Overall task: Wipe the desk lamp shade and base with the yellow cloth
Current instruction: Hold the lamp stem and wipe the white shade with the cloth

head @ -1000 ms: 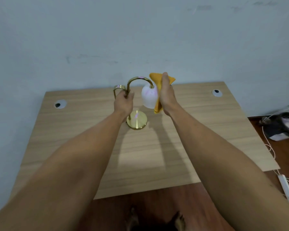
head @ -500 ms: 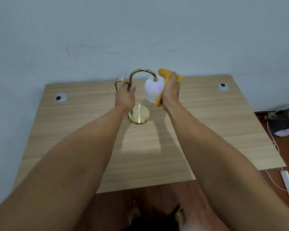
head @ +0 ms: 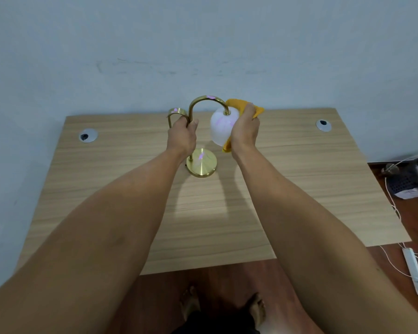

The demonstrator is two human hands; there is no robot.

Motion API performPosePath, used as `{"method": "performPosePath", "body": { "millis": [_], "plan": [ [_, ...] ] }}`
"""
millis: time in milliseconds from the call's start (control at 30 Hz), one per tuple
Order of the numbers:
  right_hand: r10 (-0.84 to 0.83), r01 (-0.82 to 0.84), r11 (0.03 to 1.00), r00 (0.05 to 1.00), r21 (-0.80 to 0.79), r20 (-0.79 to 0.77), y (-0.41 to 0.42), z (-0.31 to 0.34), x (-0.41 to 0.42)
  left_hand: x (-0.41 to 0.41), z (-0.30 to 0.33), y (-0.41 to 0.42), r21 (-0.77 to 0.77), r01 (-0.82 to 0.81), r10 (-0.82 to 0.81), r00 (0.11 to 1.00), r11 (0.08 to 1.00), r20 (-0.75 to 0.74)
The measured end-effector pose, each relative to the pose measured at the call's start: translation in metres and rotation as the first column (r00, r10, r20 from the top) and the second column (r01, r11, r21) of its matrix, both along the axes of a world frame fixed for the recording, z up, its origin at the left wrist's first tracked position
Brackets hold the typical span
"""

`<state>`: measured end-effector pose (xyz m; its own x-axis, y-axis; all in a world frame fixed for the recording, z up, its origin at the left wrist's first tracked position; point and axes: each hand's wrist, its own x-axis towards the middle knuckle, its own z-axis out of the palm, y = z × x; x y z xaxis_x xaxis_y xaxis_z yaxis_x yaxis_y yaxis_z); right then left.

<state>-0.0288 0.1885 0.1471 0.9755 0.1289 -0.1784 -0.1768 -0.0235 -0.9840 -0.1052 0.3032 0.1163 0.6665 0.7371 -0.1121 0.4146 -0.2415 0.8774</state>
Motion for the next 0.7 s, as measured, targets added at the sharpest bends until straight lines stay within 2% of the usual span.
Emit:
{"method": "performPosePath", "body": {
  "millis": [67, 133, 233, 333, 467, 600, 633, 700],
  "plan": [
    [-0.003, -0.002, 0.999, 0.992, 0.034, 0.129, 0.001, -0.001, -0.008, 0.001, 0.000, 0.001, -0.006, 0.003, -0.003, 1.000, 1.000, -0.005],
    [0.036, -0.022, 0.999, 0.953, -0.048, 0.299, 0.004, -0.009, -0.024, 0.001, 0.000, 0.002, -0.012, 0.002, -0.002, 1.000, 1.000, -0.010],
    [0.006, 0.070, 0.983, 0.912, -0.171, 0.410, 0.008, -0.021, -0.042, 0.001, 0.000, 0.001, -0.002, 0.010, -0.010, 1.000, 1.000, -0.025],
    [-0.051, 0.105, 0.988, 0.917, -0.117, 0.397, 0.009, -0.027, -0.039, 0.000, 0.002, 0.002, -0.019, 0.014, -0.015, 0.999, 1.000, -0.035],
    [-0.085, 0.090, 0.996, 0.952, -0.007, 0.293, 0.013, -0.027, -0.032, 0.000, 0.003, 0.001, -0.030, 0.033, -0.034, 0.999, 0.999, -0.032],
    [-0.144, 0.134, 0.985, 0.985, 0.108, 0.091, 0.013, -0.013, -0.023, 0.000, 0.006, 0.002, -0.030, 0.041, -0.041, 0.999, 0.999, -0.030],
    [-0.140, 0.130, 0.987, 0.985, 0.098, 0.102, 0.010, -0.013, -0.025, 0.000, 0.006, 0.003, -0.031, 0.041, -0.041, 0.999, 0.999, -0.030],
    [-0.057, 0.063, 0.998, 0.955, -0.010, 0.290, 0.005, -0.020, -0.038, 0.000, 0.006, 0.004, -0.041, 0.045, -0.046, 0.999, 0.998, -0.022]
  ]
}}
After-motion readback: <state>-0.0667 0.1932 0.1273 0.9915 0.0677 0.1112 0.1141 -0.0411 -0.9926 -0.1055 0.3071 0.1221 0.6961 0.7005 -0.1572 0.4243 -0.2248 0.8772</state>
